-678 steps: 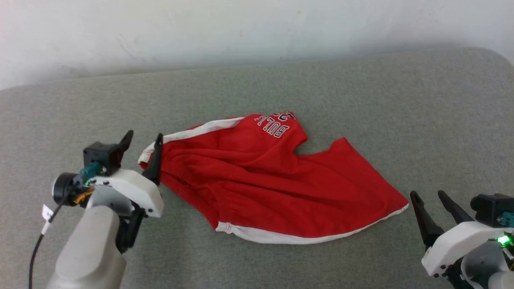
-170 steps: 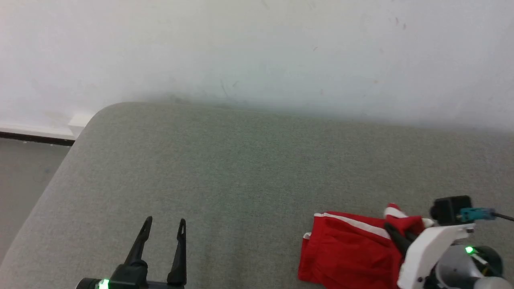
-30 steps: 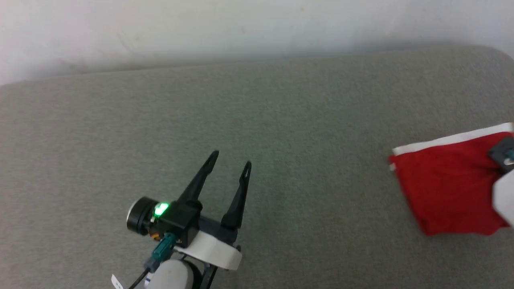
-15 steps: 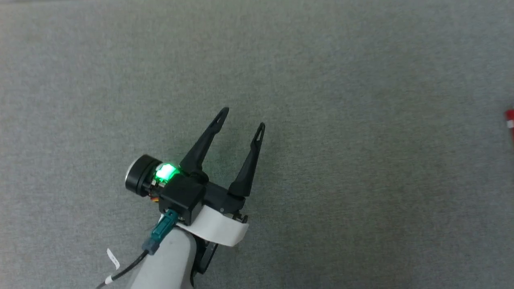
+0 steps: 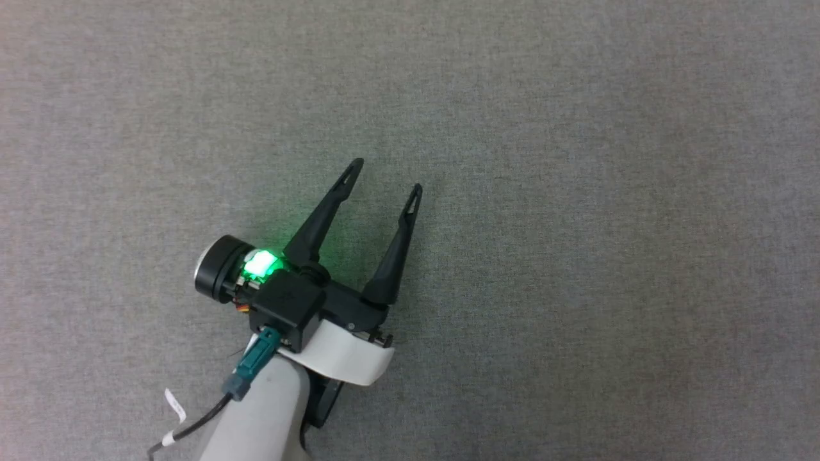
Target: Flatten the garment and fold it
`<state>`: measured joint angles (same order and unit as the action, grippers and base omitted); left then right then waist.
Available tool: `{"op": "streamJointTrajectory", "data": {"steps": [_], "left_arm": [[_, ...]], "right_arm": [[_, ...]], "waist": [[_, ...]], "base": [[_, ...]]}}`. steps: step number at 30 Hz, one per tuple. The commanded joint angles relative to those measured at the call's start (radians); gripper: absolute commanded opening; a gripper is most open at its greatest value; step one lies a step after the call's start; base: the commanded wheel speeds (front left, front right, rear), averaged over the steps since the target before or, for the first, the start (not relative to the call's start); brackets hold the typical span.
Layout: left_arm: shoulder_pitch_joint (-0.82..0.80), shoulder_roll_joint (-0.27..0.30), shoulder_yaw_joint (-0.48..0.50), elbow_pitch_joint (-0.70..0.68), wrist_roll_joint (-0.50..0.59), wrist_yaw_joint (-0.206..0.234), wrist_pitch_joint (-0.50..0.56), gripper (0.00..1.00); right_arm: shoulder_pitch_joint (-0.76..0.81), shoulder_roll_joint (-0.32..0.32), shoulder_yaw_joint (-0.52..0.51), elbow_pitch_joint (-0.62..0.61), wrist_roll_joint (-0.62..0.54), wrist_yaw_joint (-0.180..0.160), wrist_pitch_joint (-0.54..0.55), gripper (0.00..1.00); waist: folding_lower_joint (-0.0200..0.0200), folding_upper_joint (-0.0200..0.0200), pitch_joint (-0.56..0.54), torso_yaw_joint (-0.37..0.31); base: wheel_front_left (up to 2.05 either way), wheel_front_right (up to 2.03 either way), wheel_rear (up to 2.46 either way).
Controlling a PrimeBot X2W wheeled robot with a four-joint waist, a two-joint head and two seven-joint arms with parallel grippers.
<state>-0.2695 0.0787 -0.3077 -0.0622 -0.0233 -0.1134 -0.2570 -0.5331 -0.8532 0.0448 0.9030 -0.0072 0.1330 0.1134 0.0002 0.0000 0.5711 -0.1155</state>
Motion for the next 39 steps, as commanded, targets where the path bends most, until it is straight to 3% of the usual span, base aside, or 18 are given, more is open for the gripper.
{"op": "streamJointTrajectory", "data": {"steps": [1, 7, 11, 22, 32, 39], "left_arm": [[-0.006, 0.009, 0.004, 0.002, 0.009, 0.003, -0.005, 1.0], [0.025, 0.008, 0.014, 0.011, -0.007, 0.012, -0.005, 1.0], [0.062, 0.001, 0.023, 0.018, -0.023, 0.023, -0.005, 1.0], [0.195, -0.015, 0.155, 0.026, -0.093, 0.088, -0.005, 1.0], [0.318, -0.017, 0.237, 0.014, -0.078, 0.128, -0.005, 1.0], [0.365, -0.018, 0.239, 0.013, -0.061, 0.131, -0.005, 1.0]], "right_arm": [[-0.014, 0.004, -0.017, 0.013, -0.011, -0.002, 0.005, 1.0], [-0.037, 0.031, -0.074, 0.028, -0.09, -0.002, 0.055, 1.0], [-0.065, 0.05, -0.081, -0.038, -0.121, -0.002, 0.058, 1.0], [-0.071, 0.205, -0.071, -0.354, 0.052, -0.002, -0.026, 1.0], [0.182, 0.502, -0.088, -0.732, 0.161, -0.002, -0.155, 1.0], [0.402, 0.703, -0.142, -0.881, 0.167, -0.002, -0.203, 1.0]], "waist": [[-0.0002, 0.0, -0.019, -0.005], [-0.0002, 0.0, -0.109, -0.027], [-0.0002, 0.0, -0.191, -0.042], [-0.0002, 0.0, -0.425, -0.034], [-0.0002, 0.0, -0.554, 0.014], [-0.0002, 0.0, -0.576, 0.056]], "base": [[0.0, 0.0, 0.0], [0.0, 0.0, 0.0], [0.0, 0.0, 0.0], [0.0, 0.0, 0.0], [0.0, 0.0, 0.0], [0.0, 0.0, 0.0]]}}
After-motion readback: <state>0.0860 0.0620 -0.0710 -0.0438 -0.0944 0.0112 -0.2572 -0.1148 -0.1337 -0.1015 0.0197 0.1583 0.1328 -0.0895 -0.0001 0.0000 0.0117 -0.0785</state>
